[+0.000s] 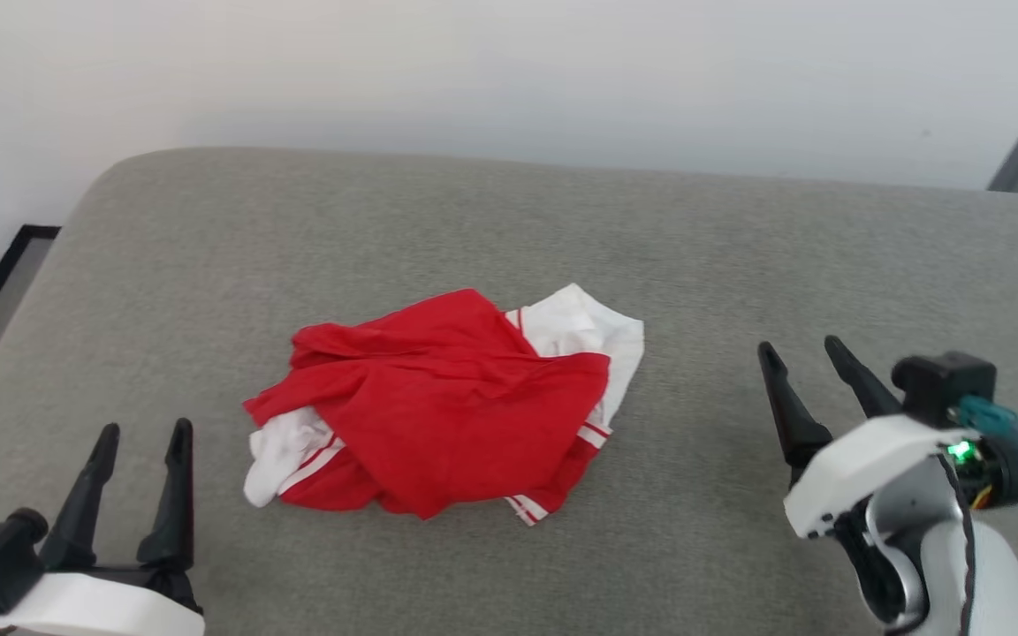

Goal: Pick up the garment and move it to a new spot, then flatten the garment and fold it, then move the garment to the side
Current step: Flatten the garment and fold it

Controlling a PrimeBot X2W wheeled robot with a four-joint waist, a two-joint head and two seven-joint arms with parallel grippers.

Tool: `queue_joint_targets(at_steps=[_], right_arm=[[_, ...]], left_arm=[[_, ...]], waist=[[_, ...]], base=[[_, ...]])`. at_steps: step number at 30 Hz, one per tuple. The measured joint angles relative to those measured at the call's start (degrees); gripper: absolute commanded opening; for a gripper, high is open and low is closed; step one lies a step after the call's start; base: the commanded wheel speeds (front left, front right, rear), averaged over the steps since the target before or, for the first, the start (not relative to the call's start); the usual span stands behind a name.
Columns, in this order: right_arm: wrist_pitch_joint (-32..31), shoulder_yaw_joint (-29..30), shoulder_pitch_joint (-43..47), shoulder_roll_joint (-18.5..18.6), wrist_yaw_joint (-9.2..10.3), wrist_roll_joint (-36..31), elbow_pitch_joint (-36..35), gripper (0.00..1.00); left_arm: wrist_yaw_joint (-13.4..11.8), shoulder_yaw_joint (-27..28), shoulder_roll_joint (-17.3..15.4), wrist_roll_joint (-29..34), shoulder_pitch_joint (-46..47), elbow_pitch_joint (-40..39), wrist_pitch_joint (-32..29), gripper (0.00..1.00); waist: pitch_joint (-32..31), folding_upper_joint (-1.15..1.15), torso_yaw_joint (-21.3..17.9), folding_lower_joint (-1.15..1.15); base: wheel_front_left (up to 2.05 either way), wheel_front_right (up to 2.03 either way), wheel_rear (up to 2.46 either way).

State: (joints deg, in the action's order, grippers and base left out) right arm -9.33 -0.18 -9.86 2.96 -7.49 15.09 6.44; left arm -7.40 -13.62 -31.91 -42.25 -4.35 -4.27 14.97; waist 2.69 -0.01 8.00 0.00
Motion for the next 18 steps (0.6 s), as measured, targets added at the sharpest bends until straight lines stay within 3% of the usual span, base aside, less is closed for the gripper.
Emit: queue_joint_targets(at_steps=[18], right_arm=[[-14.24, -8.39, -17.91, 8.69, -0.01, 0.78, 17.61, 1.0]], left_arm=[[9.95, 6.16, 13.39, 11.87, 2.35, 2.77, 0.01, 1.0]], waist=[[3.68, 0.0, 9.52, 0.0]], base=[[0.0, 0.0, 0.0]])
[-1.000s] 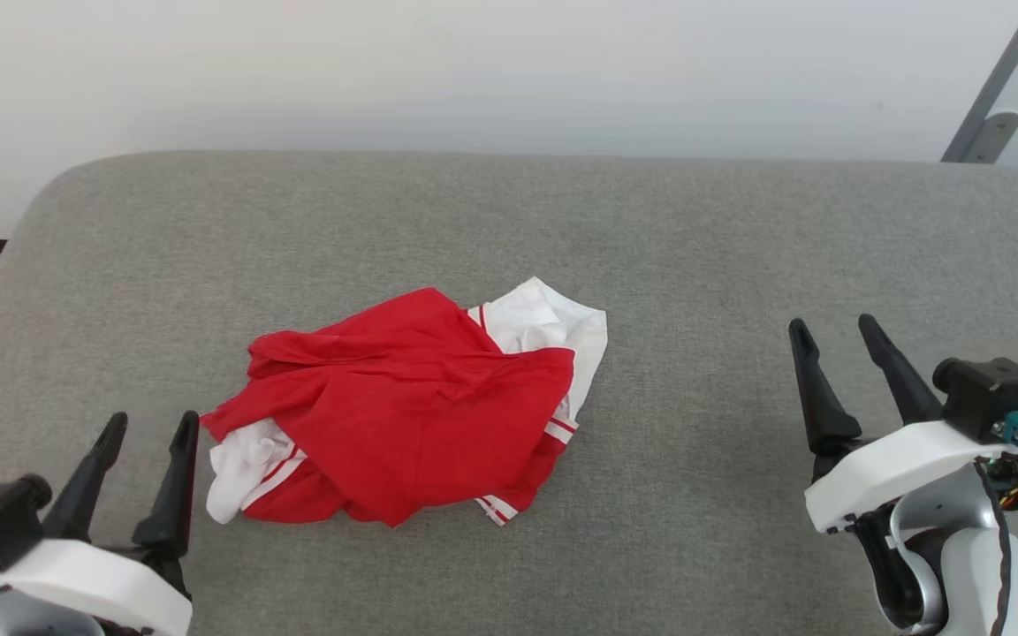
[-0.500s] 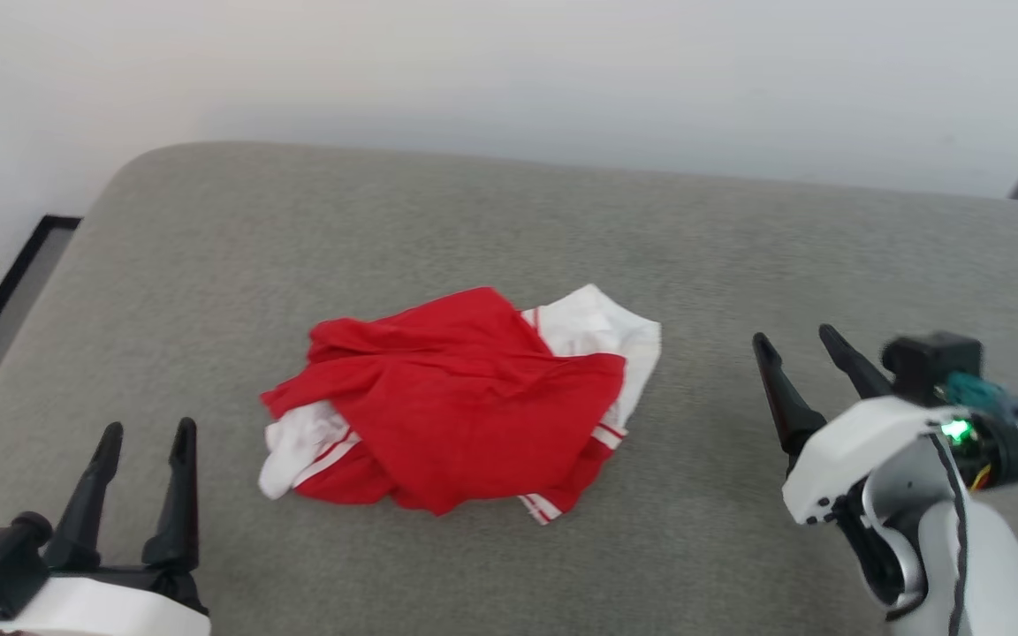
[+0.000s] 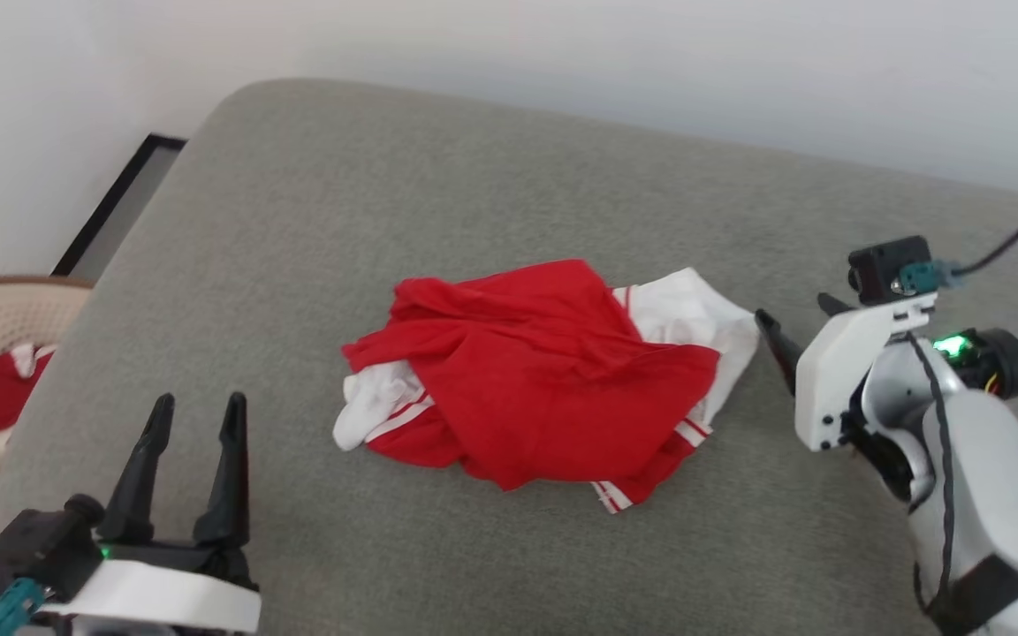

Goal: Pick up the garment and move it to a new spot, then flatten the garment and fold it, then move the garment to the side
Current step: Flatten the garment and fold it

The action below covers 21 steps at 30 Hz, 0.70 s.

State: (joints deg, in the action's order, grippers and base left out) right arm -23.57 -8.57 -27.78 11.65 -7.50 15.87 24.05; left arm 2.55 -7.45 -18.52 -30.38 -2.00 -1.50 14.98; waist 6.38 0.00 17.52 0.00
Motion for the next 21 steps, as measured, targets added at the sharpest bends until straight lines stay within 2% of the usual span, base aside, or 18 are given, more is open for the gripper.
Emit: queue_joint_targets(at_steps=[10, 19, 20, 21], right_arm=[[-10.04, -3.3, -11.01, 3.71, 0.0, 2.89, 14.66, 1.0], [-20.82, -10.1, -18.31, 4.43, 0.22, 5.22, 23.26, 1.0], [-21.83, -11.1, -18.89, 4.66, 0.25, 5.82, 23.68, 0.97], [-22.3, -12.62, -19.25, 5.02, 0.25, 6.23, 23.64, 0.0]], left_arm=[[3.94, 0.86, 6.57, 2.8, 4.67, 3.05, -0.01, 1.0], [4.59, 1.26, 8.98, 3.24, 6.49, 4.69, -0.01, 1.0], [4.6, 1.29, 9.01, 3.28, 6.49, 4.81, -0.01, 1.0], [4.68, 1.29, 9.01, 3.36, 6.52, 4.92, -0.01, 1.0]], waist=[[5.16, 0.0, 5.74, 0.0], [8.2, 0.0, 8.76, 0.0], [8.26, 0.0, 8.85, 0.0], [8.29, 0.0, 8.89, -0.01]], base=[[0.0, 0.0, 0.0], [0.0, 0.0, 0.0], [0.0, 0.0, 0.0], [0.0, 0.0, 0.0]])
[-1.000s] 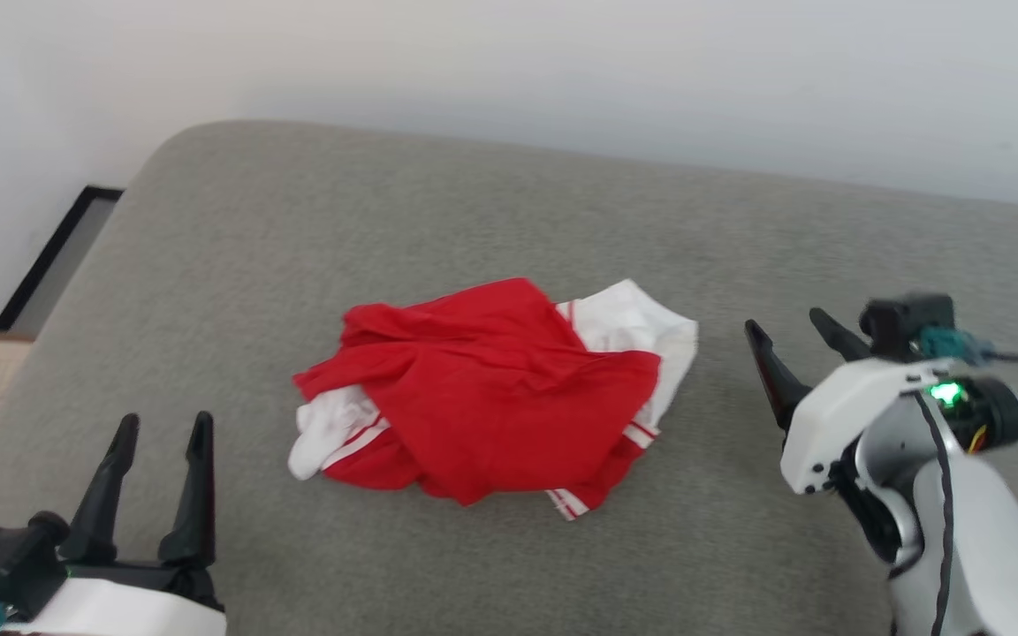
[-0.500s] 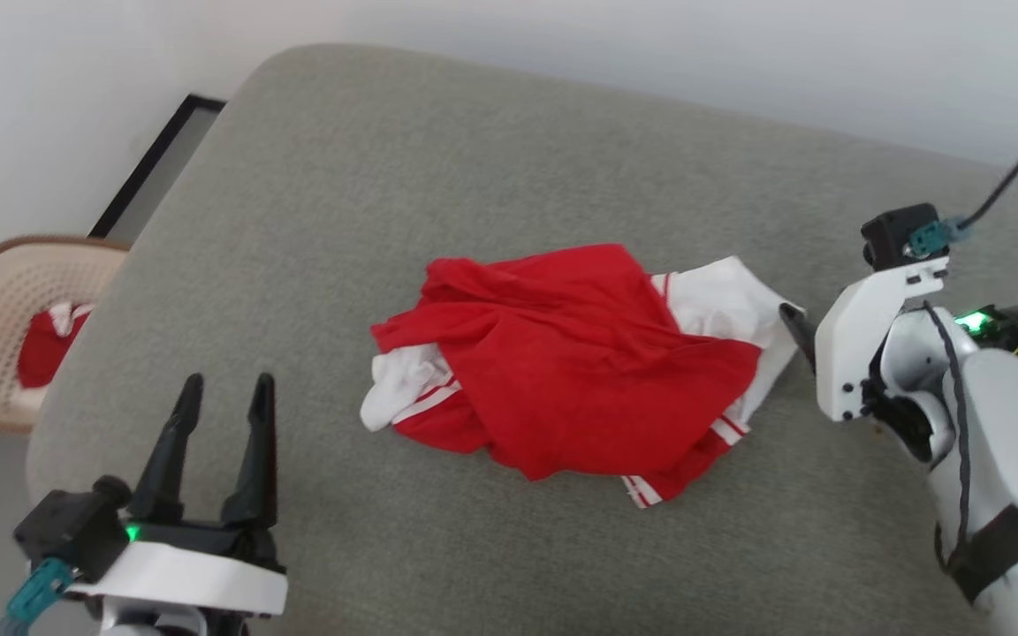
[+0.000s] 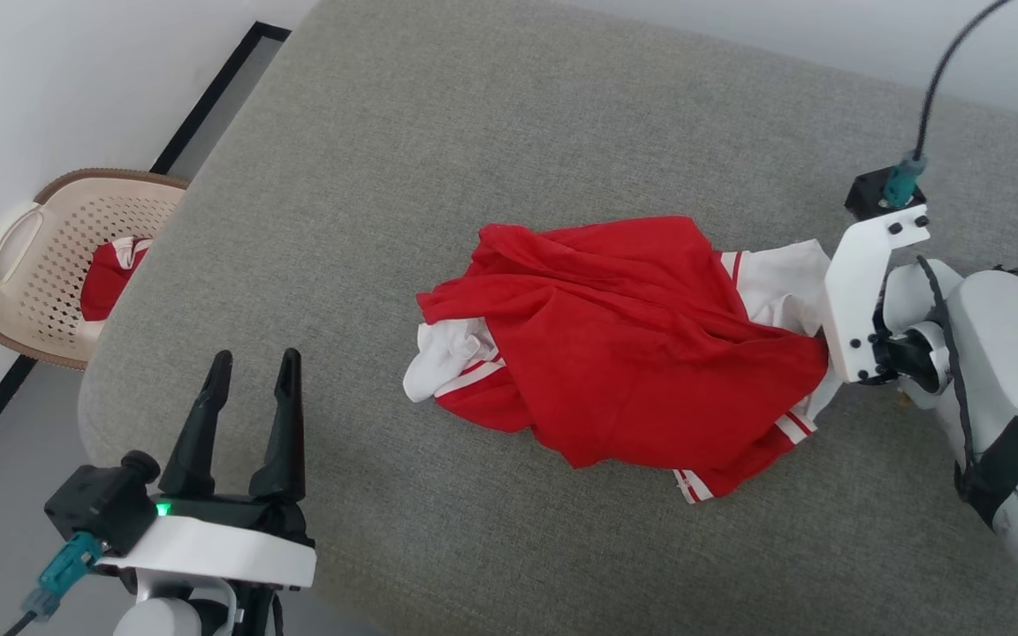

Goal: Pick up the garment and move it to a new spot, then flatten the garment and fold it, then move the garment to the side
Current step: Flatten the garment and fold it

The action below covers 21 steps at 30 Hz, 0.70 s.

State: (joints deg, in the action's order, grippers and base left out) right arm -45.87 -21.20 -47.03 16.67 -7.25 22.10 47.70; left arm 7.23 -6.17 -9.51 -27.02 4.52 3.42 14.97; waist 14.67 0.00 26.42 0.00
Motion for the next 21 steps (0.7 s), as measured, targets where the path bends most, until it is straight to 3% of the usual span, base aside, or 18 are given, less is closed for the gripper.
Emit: queue_joint_targets(at_steps=[11, 21], right_arm=[[1.48, -7.47, -0.68, 2.64, -0.26, 8.01, -3.55, 0.0], [-0.51, -10.48, 1.05, 11.34, -0.25, 16.12, -16.12, 0.0]], left_arm=[[0.07, 1.97, -1.16, -0.32, -0.27, -0.45, 0.0, 1.0], [0.08, 5.09, -2.4, -0.14, -2.94, -1.77, 0.0, 1.0]], waist=[[-1.06, 0.0, -2.85, 0.0], [-3.85, 0.0, -9.29, 0.0]], base=[[0.0, 0.0, 0.0], [0.0, 0.0, 0.0]])
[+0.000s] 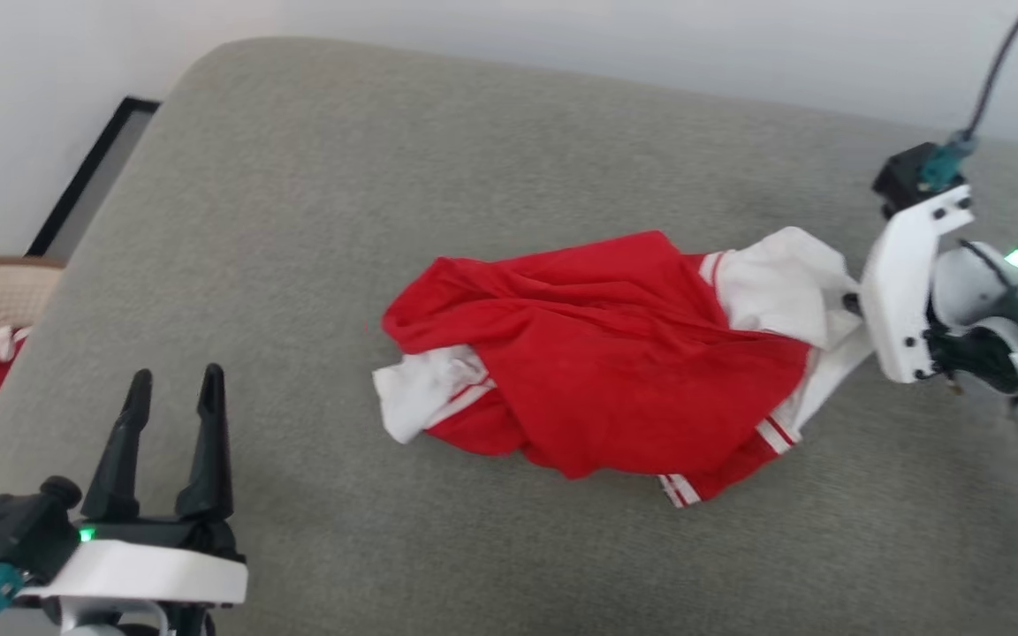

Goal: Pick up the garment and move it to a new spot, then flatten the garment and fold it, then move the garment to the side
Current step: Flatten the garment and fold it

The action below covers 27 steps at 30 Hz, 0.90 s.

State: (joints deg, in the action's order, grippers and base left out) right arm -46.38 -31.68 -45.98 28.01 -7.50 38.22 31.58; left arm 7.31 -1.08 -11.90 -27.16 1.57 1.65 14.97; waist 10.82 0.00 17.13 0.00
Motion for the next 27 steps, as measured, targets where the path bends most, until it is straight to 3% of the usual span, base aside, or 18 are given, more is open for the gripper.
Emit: queue_joint_targets(at_steps=[5, 11, 15, 20, 21, 22, 23, 24, 27], right_arm=[[-3.05, 3.22, 4.04, 4.31, 0.0, 2.69, -6.05, 0.0], [-4.81, 12.14, 13.19, 7.33, 0.0, 2.92, -10.68, 0.0], [-4.23, 16.88, 18.96, 5.88, 0.0, 0.86, -11.18, 0.0], [-1.02, 21.57, 21.72, 0.03, 0.0, -2.67, -6.03, 0.0], [-0.3, 22.23, 21.66, -0.79, 0.0, -3.35, -4.85, 0.07], [0.22, 22.54, 21.54, -1.44, 0.0, -3.96, -3.9, 0.23], [0.76, 22.73, 21.47, -1.9, 0.0, -4.75, -3.09, 0.49], [1.07, 22.86, 21.39, -2.23, 0.0, -5.33, -2.5, 1.0], [1.93, 23.37, 20.75, -2.8, 0.0, -6.54, -1.62, 1.0]], left_arm=[[-0.01, 1.1, -0.74, 0.01, -1.33, -0.43, 0.0, 1.0], [0.0, 0.87, -1.26, -0.03, -1.99, -0.53, 0.0, 1.0], [0.0, 0.21, -1.65, -0.32, -2.0, -0.22, 0.0, 1.0], [0.0, -2.6, -3.23, -1.18, -1.33, 1.09, 0.0, 1.0], [0.0, -3.25, -3.67, -1.58, -0.92, 1.32, -0.04, 1.0], [0.0, -3.79, -4.2, -2.04, -0.52, 1.42, -0.35, 1.0], [0.0, -4.61, -4.86, -2.16, -0.12, 1.51, -0.88, 1.0], [0.0, -5.63, -5.46, -2.79, 0.32, 1.51, -1.52, 1.0], [0.0, -8.51, -7.56, -5.9, 1.64, 0.96, -4.45, 1.0]], waist=[[-1.35, 0.0, -3.04, 0.0], [-2.65, 0.0, -5.2, 0.0], [-2.65, 0.0, -5.56, 0.0], [-2.69, 0.0, -5.44, 0.0], [-2.8, 0.0, -5.41, 0.0], [-2.9, 0.0, -5.39, 0.0], [-3.05, 0.0, -5.39, 0.0], [-3.25, 0.0, -5.41, 0.0], [-3.78, 0.0, -5.84, 0.0]], base=[[0.0, 0.0, 0.0], [0.0, 0.0, 0.0], [0.0, 0.0, 0.0], [0.0, 0.0, 0.0], [0.0, 0.0, 0.0], [0.0, 0.0, 0.0], [0.0, 0.0, 0.0], [0.0, 0.0, 0.0], [0.0, 0.0, 0.0]])
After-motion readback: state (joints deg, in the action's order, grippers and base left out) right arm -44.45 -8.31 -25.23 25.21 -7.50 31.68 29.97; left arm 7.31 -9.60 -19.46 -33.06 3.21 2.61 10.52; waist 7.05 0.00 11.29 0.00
